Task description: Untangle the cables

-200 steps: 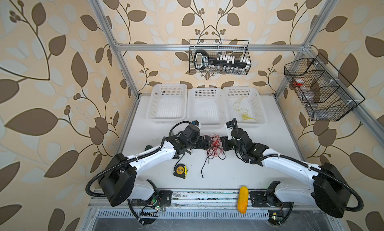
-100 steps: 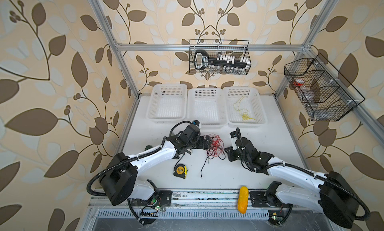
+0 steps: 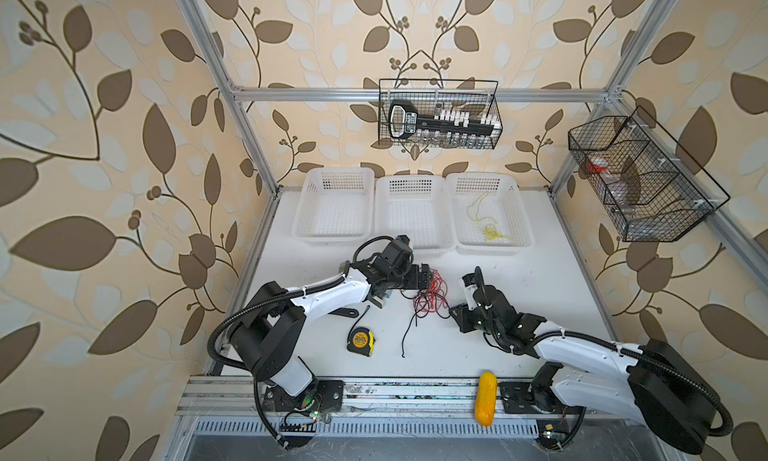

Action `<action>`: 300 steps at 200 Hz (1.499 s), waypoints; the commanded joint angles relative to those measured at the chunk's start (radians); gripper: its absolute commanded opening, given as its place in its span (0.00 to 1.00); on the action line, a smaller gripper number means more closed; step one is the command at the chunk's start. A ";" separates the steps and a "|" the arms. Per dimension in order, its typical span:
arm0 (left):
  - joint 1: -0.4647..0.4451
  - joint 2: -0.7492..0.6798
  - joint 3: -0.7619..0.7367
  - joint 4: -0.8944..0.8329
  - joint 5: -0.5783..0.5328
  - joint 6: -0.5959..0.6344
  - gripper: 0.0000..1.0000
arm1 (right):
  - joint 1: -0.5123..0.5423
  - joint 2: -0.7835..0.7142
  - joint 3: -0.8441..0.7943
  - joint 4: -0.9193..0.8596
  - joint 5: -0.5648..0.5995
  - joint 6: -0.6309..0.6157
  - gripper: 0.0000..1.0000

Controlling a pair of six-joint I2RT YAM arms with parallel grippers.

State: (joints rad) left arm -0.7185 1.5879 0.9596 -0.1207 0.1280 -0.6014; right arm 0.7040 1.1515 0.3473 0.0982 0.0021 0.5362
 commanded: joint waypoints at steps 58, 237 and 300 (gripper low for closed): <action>0.003 0.083 0.048 0.034 -0.005 -0.015 0.87 | 0.009 0.055 -0.021 0.080 0.014 0.026 0.13; 0.001 0.164 0.021 -0.041 -0.135 -0.066 0.00 | 0.002 -0.510 0.147 -0.345 0.429 -0.050 0.00; 0.002 0.169 0.003 -0.062 -0.144 -0.055 0.00 | -0.038 -0.515 0.446 -0.459 0.476 -0.156 0.00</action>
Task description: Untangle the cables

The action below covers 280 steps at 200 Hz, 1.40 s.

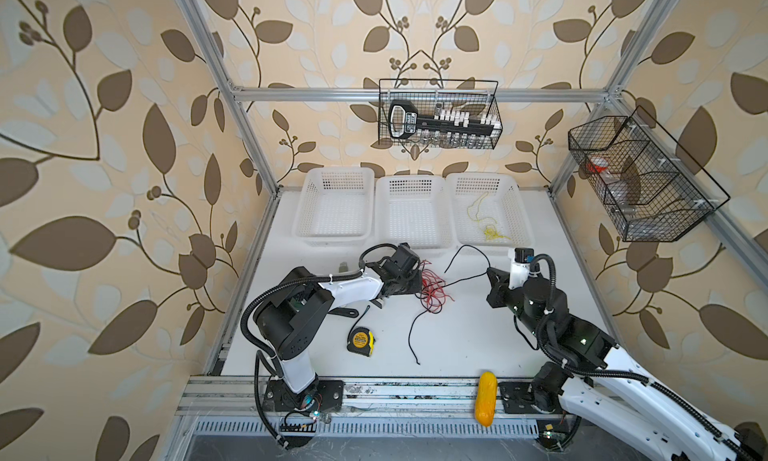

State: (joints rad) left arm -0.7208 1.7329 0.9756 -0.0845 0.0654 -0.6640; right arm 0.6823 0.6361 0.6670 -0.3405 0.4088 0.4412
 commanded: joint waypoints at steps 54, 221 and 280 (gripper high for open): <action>0.004 0.022 -0.037 -0.097 -0.090 0.013 0.00 | -0.027 0.043 0.350 -0.038 0.087 -0.134 0.00; 0.003 0.045 -0.087 -0.061 -0.100 0.014 0.00 | -0.079 0.155 0.801 -0.026 0.074 -0.333 0.00; 0.004 0.023 -0.084 -0.063 -0.099 0.004 0.06 | -0.079 0.172 0.804 -0.057 0.031 -0.328 0.00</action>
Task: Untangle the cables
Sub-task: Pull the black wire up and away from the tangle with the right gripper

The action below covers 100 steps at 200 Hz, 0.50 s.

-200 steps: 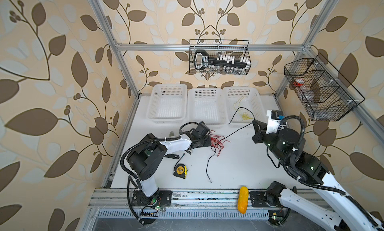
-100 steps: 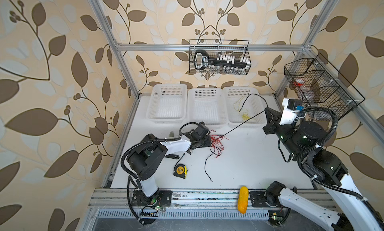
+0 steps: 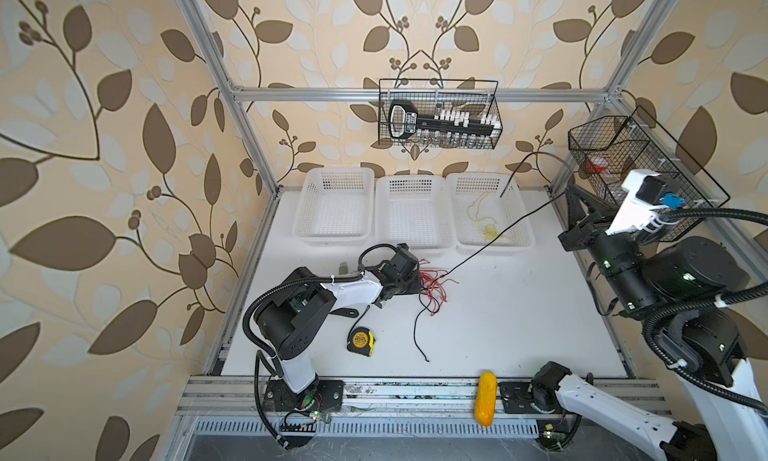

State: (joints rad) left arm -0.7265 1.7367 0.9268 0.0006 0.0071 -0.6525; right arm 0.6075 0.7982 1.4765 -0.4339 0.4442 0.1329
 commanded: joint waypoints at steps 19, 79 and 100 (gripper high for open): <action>0.010 0.014 -0.031 -0.161 -0.047 -0.001 0.06 | -0.006 0.018 -0.018 0.037 -0.017 -0.013 0.00; 0.010 0.006 -0.051 -0.139 -0.039 -0.012 0.03 | -0.006 0.122 0.056 0.060 -0.116 -0.019 0.00; 0.010 -0.001 -0.054 -0.134 -0.031 -0.011 0.02 | -0.012 0.173 0.094 0.086 -0.147 -0.028 0.00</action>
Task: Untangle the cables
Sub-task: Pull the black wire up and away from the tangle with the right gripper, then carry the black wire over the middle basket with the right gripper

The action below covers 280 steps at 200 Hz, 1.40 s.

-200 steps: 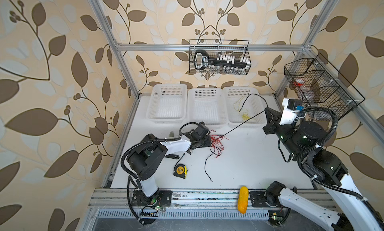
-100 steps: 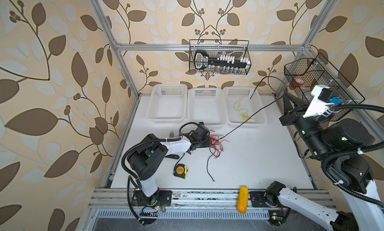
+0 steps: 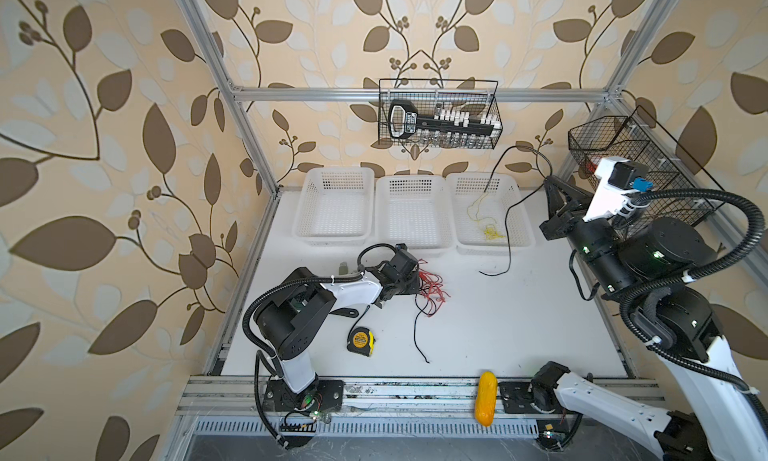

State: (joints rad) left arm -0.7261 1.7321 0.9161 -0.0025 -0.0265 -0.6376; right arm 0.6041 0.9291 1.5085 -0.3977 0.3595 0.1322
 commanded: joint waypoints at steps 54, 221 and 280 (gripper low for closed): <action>0.010 -0.019 -0.050 -0.136 0.000 -0.022 0.01 | -0.070 0.198 0.164 0.178 -0.163 -0.048 0.00; 0.010 -0.025 -0.040 -0.128 0.022 -0.010 0.00 | -0.198 0.463 -0.073 0.440 -0.357 0.021 0.00; 0.009 -0.055 -0.037 -0.122 0.037 0.010 0.00 | -0.158 0.528 -0.261 0.434 -0.288 -0.001 0.00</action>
State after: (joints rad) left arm -0.7250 1.6974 0.8940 -0.0353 -0.0242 -0.6342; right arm 0.4187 1.4181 1.2671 0.0261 0.0269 0.1612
